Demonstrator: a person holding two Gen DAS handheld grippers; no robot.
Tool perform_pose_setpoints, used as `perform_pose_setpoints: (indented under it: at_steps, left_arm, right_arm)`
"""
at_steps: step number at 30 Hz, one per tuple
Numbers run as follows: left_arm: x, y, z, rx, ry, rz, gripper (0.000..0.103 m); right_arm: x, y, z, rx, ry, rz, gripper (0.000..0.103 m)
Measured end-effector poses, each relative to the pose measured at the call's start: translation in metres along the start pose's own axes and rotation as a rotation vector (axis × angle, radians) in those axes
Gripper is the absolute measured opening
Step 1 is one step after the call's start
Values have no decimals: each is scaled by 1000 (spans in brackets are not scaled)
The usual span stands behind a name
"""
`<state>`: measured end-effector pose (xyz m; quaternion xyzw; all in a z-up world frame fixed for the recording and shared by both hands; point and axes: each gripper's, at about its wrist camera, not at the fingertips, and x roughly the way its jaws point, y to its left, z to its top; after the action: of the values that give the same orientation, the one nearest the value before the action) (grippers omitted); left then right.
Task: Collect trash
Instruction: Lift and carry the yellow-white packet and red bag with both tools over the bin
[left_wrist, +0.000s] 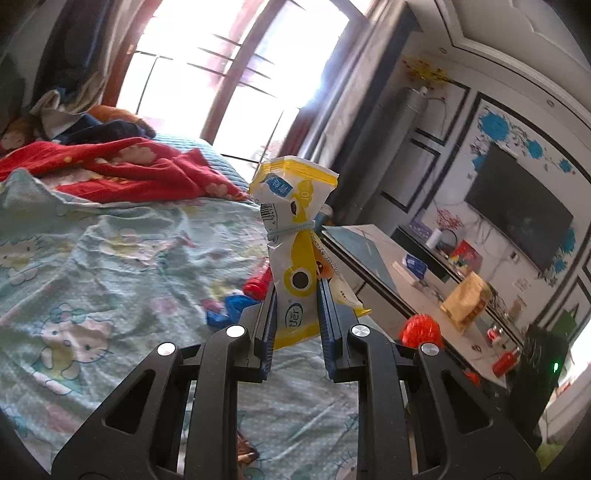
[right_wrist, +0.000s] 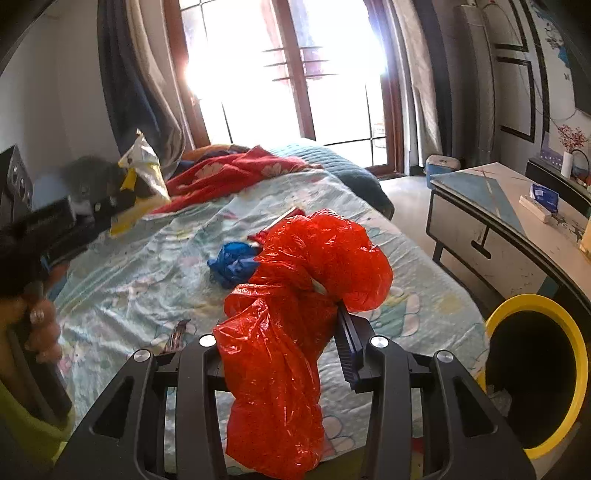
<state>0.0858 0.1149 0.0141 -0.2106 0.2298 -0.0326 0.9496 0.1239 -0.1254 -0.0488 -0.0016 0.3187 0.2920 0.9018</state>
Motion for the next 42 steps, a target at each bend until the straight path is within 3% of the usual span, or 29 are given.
perform_pose_setpoints:
  at_steps: [22, 42]
  left_arm:
    - [38, -79, -51, 145, 142, -155, 15]
    - [83, -160, -91, 295, 268, -268, 15]
  right_arm:
    - [-37, -100, 14, 144, -89, -148, 38]
    - [-67, -190, -1, 290, -115, -285, 38]
